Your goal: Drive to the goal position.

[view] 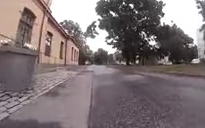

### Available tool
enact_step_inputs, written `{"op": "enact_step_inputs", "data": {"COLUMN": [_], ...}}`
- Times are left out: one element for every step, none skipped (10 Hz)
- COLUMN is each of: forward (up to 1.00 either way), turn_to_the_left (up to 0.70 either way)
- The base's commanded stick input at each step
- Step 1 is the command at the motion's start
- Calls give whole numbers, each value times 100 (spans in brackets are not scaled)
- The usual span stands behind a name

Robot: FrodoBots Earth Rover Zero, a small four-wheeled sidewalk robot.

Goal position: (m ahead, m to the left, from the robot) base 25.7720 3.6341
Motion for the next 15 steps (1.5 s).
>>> {"op": "enact_step_inputs", "data": {"forward": [70,70,70,70,70,70,70,70,70,70,70,70,70,70,70], "turn_to_the_left": [0,0,0,0,0,0,0,0,0,0,0,0,0,0,0]}}
